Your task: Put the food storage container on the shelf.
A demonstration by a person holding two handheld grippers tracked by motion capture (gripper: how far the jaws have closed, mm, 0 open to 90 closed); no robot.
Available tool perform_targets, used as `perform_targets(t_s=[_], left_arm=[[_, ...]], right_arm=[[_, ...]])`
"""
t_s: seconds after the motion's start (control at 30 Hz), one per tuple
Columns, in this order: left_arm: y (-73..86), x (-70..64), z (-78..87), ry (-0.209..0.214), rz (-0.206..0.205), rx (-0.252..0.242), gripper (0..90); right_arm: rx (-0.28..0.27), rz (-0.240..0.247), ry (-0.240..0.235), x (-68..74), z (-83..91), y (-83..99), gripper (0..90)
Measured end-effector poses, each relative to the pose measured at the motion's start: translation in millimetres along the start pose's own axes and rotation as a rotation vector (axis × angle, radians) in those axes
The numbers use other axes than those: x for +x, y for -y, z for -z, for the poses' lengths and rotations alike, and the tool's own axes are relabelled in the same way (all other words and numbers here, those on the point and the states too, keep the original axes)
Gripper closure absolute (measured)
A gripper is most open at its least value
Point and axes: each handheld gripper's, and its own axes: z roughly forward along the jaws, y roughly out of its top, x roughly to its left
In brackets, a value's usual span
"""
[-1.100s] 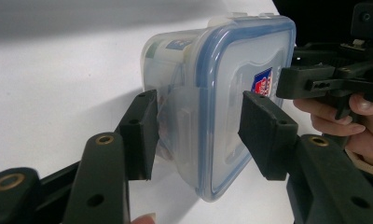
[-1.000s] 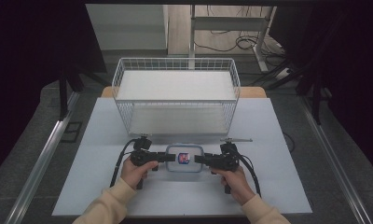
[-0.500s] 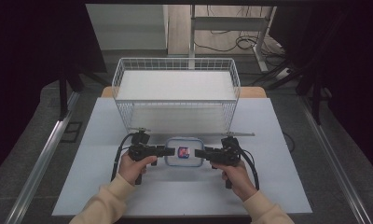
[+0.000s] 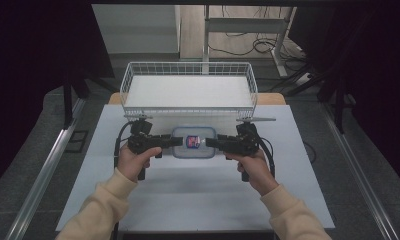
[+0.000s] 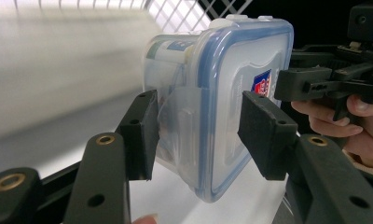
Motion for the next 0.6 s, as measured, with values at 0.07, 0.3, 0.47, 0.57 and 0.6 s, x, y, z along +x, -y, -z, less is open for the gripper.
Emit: perform_targets(t_s=[0.07, 0.3, 0.47, 0.57, 0.6], left_arm=[[-9.1, -3.5, 4.6, 0.0, -0.008, -0.016, 48.6], [-39.3, -8.2, 17.3, 0.01, -0.017, -0.051, 48.6], [-60.6, -9.3, 23.6, 0.008, -0.021, -0.066, 48.6], [-73.0, -7.5, 25.9, 0.01, -0.019, -0.067, 48.6], [-76.6, -6.3, 25.9, 0.015, -0.011, -0.071, 48.6]], right_arm=[[-0.007, 0.012, 0.002, 4.9, 3.0, -11.6, 48.5], [-0.023, 0.056, 0.007, 15.5, 9.6, -48.6, 48.5], [-0.023, 0.073, 0.005, 18.7, 10.5, -74.5, 48.5], [-0.019, 0.081, 0.008, 19.4, 9.7, -88.4, 48.5], [-0.018, 0.084, 0.009, 19.3, 9.3, -92.7, 48.5]])
